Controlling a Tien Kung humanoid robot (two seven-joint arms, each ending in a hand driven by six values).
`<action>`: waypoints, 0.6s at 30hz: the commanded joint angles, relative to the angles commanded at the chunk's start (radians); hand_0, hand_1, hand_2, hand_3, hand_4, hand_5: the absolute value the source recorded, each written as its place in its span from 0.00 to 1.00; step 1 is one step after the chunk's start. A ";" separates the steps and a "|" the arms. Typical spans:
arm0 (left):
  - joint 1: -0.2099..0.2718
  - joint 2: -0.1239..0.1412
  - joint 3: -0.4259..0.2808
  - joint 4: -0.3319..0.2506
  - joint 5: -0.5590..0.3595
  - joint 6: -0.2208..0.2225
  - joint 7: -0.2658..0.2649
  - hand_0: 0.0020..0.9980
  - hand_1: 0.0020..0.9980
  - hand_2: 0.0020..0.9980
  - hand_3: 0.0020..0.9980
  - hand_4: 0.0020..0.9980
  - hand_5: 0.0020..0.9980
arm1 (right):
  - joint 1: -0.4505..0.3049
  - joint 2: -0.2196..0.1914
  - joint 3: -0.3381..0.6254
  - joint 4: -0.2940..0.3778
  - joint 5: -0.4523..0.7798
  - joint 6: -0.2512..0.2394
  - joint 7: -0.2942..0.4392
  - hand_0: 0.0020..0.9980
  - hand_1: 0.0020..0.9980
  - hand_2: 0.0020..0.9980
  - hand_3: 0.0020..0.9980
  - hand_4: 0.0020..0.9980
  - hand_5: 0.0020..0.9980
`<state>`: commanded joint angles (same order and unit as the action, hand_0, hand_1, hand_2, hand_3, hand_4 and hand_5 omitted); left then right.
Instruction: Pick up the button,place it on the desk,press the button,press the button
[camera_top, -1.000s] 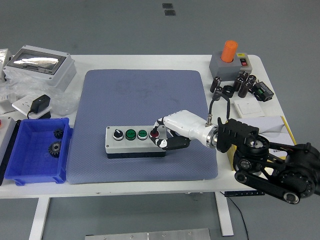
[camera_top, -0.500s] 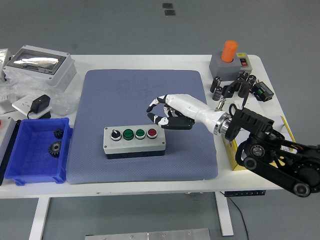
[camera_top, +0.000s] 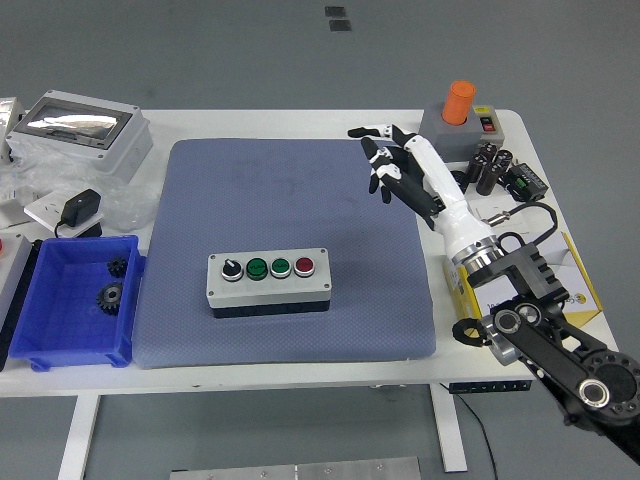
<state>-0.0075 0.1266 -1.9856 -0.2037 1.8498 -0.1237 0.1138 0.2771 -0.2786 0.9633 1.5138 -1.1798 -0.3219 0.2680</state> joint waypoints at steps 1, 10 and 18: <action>0.001 0.000 -0.002 0.001 0.003 0.000 -0.002 0.67 0.66 0.60 0.74 0.91 0.74 | -0.031 -0.002 0.030 -0.002 0.027 0.004 0.018 0.59 0.64 0.66 0.76 0.88 0.79; 0.008 -0.001 0.007 0.003 0.001 0.002 0.021 0.67 0.66 0.60 0.74 0.91 0.74 | -0.144 -0.011 0.158 -0.016 0.145 0.043 0.060 0.81 0.80 0.80 0.83 0.93 0.81; -0.002 -0.003 -0.005 0.009 0.023 0.004 0.029 0.67 0.66 0.61 0.74 0.90 0.74 | -0.159 -0.007 0.199 -0.024 0.197 0.061 0.070 0.89 0.86 0.87 0.84 0.97 0.83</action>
<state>-0.0100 0.1241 -1.9904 -0.1943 1.8727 -0.1197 0.1429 0.1183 -0.2852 1.1622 1.4897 -0.9833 -0.2612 0.3380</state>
